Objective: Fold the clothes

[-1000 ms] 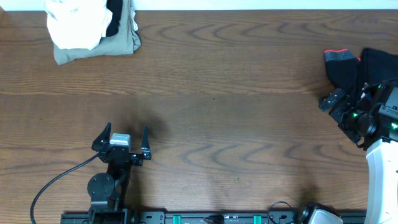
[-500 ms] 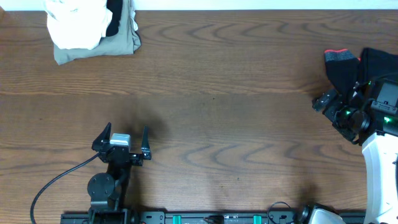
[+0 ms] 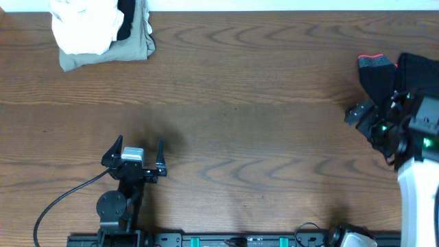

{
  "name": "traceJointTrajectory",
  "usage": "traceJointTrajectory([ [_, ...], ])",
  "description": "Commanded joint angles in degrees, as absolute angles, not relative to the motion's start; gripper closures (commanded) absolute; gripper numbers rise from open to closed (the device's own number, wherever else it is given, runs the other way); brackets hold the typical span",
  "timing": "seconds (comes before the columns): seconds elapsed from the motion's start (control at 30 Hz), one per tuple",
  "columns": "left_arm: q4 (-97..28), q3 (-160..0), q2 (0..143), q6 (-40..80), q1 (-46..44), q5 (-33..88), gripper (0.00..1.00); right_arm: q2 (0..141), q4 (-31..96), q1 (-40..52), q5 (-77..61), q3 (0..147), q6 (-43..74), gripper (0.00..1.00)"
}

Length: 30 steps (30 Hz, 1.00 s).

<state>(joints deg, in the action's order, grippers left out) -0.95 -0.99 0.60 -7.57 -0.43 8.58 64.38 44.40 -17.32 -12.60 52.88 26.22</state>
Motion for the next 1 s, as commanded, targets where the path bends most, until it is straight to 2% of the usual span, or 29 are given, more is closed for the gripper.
traceJointTrajectory([
  [0.0,-3.2,-0.2,0.2,-8.3,-0.2,9.1,0.02,56.2,44.5,-16.0,-7.3,48.8,25.6,0.01],
  [0.1,-3.2,-0.2,0.2,-8.3,-0.2,9.1,0.02,48.5,43.3,-14.5,-3.4,43.2,25.4,0.01],
  [0.33,-3.2,-0.2,0.2,-8.3,-0.2,9.1,0.02,27.3,32.0,-7.7,-3.7,26.9,18.7,0.01],
  [0.5,-3.2,-0.2,0.2,-8.3,-0.2,9.1,0.02,15.0,28.7,-7.1,-4.6,20.2,18.1,0.01],
  [0.97,-3.2,-0.2,0.2,-8.3,-0.2,9.1,0.02,3.8,12.8,-3.6,-9.7,5.8,9.7,0.01],
])
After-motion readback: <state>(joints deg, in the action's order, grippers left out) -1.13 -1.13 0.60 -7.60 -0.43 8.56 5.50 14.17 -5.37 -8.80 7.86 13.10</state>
